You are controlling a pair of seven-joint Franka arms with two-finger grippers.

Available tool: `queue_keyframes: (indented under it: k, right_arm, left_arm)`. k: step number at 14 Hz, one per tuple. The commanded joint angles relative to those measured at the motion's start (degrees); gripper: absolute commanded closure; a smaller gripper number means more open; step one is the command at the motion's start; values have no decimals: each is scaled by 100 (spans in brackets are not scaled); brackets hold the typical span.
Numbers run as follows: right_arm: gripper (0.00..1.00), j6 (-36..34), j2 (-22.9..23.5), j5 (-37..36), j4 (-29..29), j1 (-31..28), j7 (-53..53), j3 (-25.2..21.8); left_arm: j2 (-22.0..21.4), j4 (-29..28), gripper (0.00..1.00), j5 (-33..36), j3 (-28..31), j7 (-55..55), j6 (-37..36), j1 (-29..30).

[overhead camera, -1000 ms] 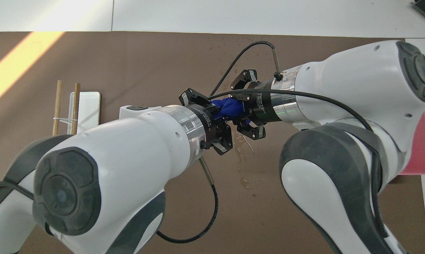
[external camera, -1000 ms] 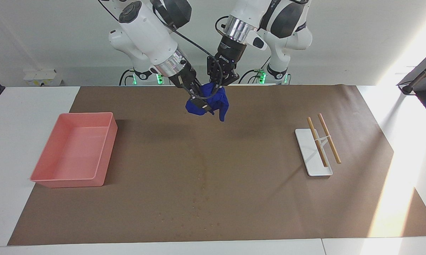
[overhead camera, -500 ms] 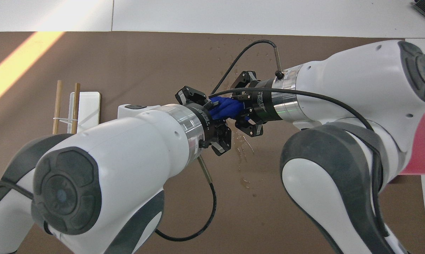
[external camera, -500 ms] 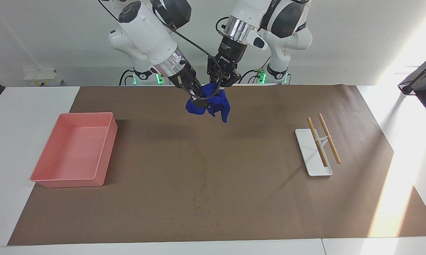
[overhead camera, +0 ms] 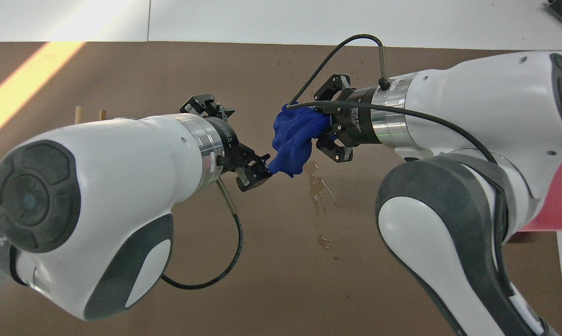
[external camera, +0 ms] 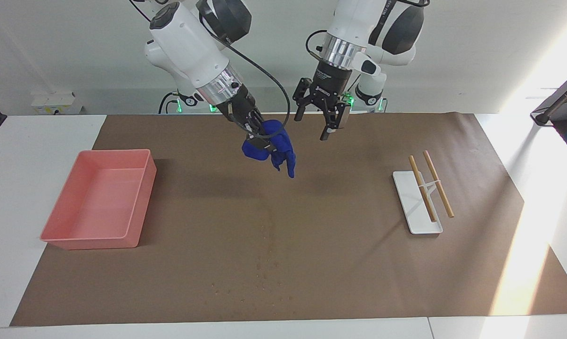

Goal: Wipe water with towel using both arms
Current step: 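Pull the towel away with the right gripper while the left gripper releases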

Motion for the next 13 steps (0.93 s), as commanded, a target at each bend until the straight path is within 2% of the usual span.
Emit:
queue_keyframes:
  k: [1, 5, 9, 13]
  right_arm:
    - [100, 637, 316, -81, 115, -130, -190, 52]
    - [100, 1332, 1414, -239, 870, -182, -744, 43]
    - [100, 1387, 2354, -222, 1810, -473, -1526, 52]
    - [100, 2089, 2874, -204, 1997, -534, -2229, 61]
  left_arm:
    - [-127, -167, 0, 80, -25, 233, -330, 466]
    - [-250, -299, 0, 53, -25, 2595, -1068, 1064]
    - [-443, -606, 0, 36, -16, 4484, -1446, 1723]
    - [-566, -730, 0, 36, -7, 6812, -2000, 2365]
